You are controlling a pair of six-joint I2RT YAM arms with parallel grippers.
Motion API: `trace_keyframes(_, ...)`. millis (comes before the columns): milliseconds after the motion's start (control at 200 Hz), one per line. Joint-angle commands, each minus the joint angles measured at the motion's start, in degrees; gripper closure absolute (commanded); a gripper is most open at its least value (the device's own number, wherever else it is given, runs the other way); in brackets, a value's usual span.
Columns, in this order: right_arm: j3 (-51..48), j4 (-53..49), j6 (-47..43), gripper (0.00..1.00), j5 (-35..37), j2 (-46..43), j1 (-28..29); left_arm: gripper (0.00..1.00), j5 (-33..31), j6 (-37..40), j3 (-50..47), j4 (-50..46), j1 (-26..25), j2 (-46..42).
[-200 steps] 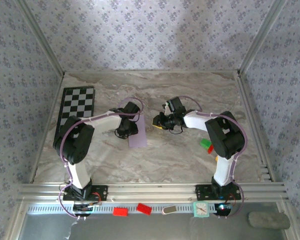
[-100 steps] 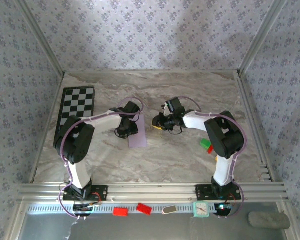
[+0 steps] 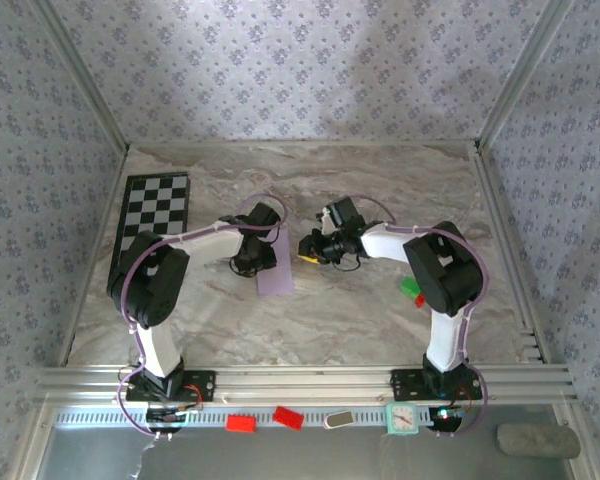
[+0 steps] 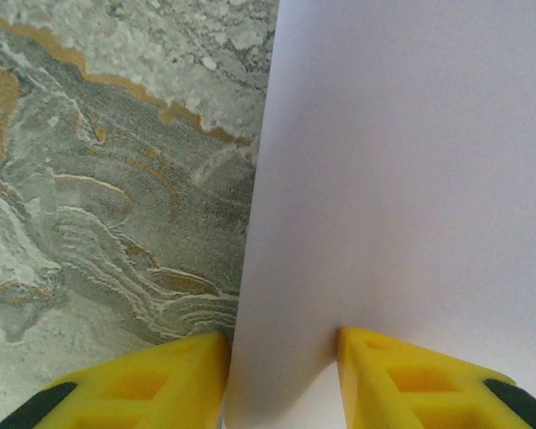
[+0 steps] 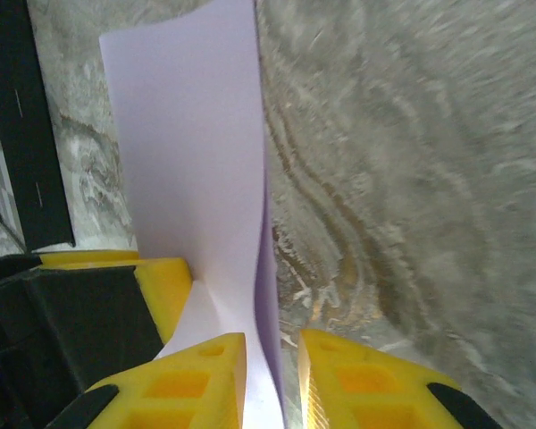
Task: Fold a paper plane with a square sheet of paper (pick it up from the middle)
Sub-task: Hold the square sheet of paper at the center of the table.
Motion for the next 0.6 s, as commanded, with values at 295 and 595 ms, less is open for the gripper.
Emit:
trace_keyframes(295,5.2,-1.9,-1.8,0.8,-2.2,4.4,4.2,0.61,1.8,0.4,-2.0,-0.5,0.1,2.4)
trace_keyframes(595,7.2,-5.1,-2.9,0.82,-0.8,6.6,4.8,0.62,1.8,0.3,-2.3,-0.3,0.1,2.0)
